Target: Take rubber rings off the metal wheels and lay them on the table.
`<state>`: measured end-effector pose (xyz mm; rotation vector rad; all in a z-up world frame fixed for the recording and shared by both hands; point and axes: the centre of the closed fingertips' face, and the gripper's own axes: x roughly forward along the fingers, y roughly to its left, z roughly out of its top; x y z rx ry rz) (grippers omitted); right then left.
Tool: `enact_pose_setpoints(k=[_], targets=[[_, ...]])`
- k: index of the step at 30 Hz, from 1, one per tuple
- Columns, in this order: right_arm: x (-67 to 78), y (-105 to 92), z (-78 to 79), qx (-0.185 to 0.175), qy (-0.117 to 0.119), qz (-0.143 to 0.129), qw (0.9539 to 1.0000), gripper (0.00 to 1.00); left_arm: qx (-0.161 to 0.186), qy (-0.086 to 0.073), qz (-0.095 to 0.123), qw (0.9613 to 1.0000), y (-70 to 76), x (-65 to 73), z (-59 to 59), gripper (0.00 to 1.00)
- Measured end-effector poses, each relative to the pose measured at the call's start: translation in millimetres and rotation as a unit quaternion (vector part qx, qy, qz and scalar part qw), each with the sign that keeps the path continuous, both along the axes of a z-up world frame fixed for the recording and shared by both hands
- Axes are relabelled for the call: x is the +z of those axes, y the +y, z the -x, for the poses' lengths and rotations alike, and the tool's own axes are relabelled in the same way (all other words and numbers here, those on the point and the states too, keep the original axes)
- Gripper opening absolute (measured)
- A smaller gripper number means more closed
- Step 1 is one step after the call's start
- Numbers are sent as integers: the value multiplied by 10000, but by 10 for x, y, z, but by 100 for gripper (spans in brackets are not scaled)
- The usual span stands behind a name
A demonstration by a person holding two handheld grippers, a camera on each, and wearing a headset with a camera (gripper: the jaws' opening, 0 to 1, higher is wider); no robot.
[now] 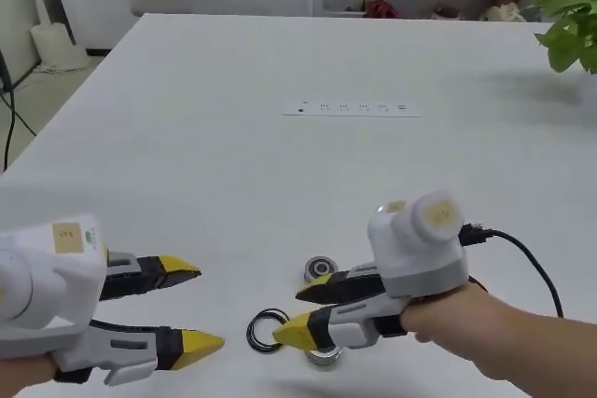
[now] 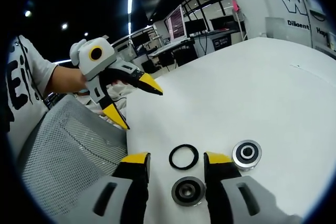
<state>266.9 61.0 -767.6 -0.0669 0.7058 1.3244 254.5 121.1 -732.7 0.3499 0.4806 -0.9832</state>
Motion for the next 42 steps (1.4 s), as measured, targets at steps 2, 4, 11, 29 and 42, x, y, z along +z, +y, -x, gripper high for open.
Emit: enact_pose_setpoints(k=[2, 4, 11, 29, 42], targets=[[35, -18, -3, 1, -63, -9, 10000, 40, 1, -16, 13, 10000, -6, 16, -9, 48], [67, -37, -16, -9, -114, -22, 9999, 41, -1, -25, 22, 10000, -14, 28, -15, 48], [181, -110, -50, -67, -299, -77, 9995, 45, -8, -74, 40, 10000, -32, 73, -31, 48], [393, -431, -134, -222, -791, -13, 9966, 53, 0, -197, 79, 9998, -57, 227, -65, 49], [425, -675, -161, -346, -1090, 148, 9933, 58, -33, -244, 91, 9997, -82, 298, -82, 50]])
